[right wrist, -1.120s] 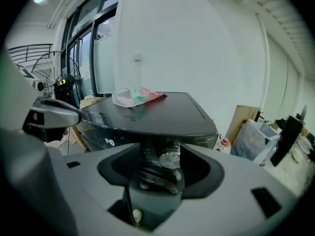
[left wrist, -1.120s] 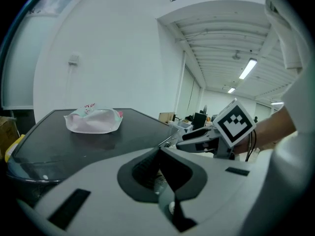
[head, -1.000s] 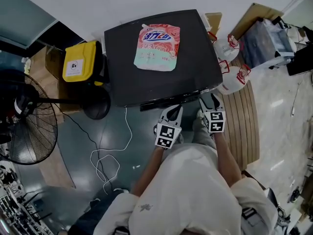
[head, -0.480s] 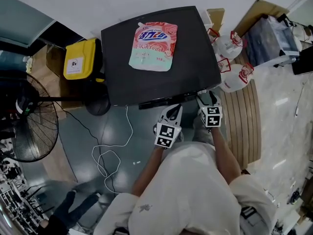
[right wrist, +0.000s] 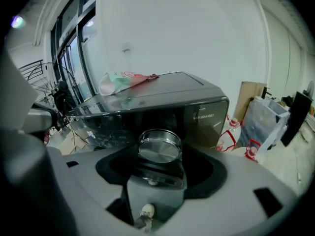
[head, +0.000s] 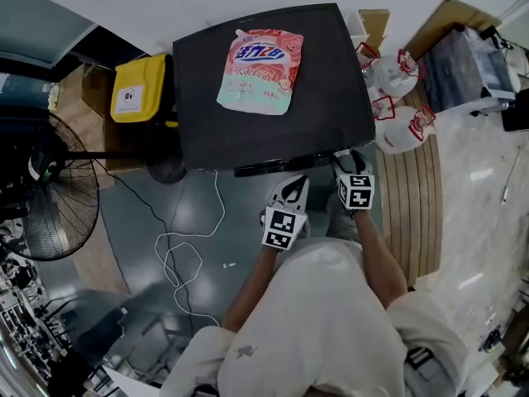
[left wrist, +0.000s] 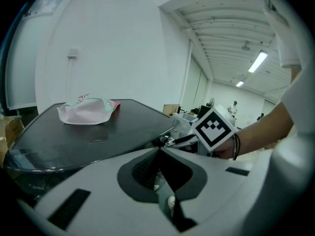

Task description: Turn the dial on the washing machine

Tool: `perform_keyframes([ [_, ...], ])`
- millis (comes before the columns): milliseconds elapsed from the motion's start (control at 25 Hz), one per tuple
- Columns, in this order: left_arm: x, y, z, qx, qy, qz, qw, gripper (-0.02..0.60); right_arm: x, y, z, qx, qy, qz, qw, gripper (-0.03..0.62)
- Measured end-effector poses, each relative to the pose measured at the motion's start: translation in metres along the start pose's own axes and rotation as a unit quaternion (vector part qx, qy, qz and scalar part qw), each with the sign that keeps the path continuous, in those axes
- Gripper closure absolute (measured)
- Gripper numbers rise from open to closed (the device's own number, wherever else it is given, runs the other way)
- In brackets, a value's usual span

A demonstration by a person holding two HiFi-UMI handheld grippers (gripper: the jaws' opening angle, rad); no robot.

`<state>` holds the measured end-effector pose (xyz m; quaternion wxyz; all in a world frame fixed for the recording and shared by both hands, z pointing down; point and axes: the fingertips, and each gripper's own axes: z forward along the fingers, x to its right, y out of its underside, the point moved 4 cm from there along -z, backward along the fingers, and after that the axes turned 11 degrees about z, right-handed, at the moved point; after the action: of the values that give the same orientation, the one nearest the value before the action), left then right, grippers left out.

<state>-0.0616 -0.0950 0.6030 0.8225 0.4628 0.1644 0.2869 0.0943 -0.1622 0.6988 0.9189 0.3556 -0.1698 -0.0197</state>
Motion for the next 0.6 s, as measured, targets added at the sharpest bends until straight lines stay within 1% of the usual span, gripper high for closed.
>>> perform_keyframes([
  [120,0.0017,0.0022,0.001,-0.003,-0.005,-0.002,1.0,0.568,-0.0008,0.0008,0.0013,-0.002,-0.009,0.007,1.0,0.318],
  [360,0.0035,0.0009,0.0033,-0.007,-0.01,-0.005,0.9999,0.568,0.0002,0.0006,0.0006,-0.003,-0.032,0.039,0.999,0.318],
  [600,0.0075,-0.0006,0.0096,-0.007,-0.006,-0.004,0.9999,0.568,0.0024,0.0011,0.0014,-0.002,-0.057,0.07,0.996,0.319],
])
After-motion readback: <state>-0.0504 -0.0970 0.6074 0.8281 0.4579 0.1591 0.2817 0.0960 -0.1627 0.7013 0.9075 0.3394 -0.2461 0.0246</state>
